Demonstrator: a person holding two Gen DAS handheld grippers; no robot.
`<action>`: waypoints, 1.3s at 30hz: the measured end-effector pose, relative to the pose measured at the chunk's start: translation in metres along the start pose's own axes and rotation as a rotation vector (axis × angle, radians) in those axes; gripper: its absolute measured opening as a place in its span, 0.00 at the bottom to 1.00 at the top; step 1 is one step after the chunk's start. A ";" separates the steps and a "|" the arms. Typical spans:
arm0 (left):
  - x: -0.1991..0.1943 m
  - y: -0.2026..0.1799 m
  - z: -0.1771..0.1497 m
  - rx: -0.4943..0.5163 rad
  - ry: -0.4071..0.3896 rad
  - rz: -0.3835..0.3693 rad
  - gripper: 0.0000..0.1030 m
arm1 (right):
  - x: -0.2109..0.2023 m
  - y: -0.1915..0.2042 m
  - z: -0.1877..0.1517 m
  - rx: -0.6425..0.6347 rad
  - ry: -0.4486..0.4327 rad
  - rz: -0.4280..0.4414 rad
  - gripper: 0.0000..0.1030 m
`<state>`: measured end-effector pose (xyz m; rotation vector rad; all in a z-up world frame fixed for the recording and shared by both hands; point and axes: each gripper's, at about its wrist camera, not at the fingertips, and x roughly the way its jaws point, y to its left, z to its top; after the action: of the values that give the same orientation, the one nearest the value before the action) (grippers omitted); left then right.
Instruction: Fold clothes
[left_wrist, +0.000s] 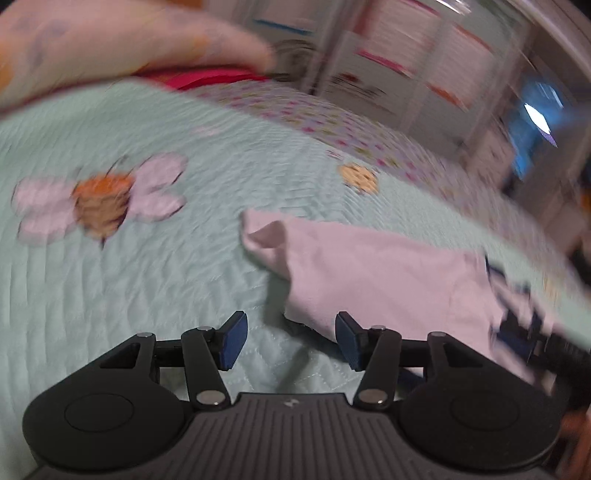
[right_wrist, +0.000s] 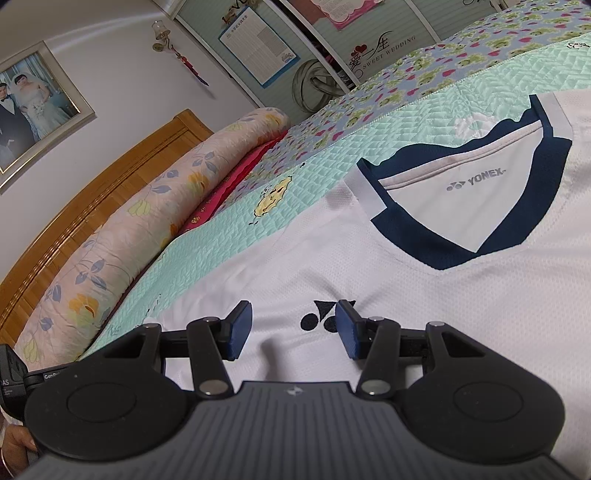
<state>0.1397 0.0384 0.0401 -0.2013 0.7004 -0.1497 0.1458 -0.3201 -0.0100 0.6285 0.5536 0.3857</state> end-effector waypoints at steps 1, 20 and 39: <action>0.001 -0.003 0.001 0.071 0.006 -0.002 0.54 | 0.000 0.000 0.000 0.000 0.000 0.000 0.49; 0.020 -0.030 0.010 0.744 0.093 -0.128 0.03 | 0.000 0.000 0.000 0.002 -0.001 0.002 0.49; -0.003 0.035 0.030 0.045 0.146 -0.096 0.13 | 0.002 0.007 0.004 -0.015 0.020 -0.025 0.49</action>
<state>0.1594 0.0770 0.0568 -0.1828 0.8324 -0.2739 0.1487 -0.3153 -0.0033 0.6031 0.5766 0.3723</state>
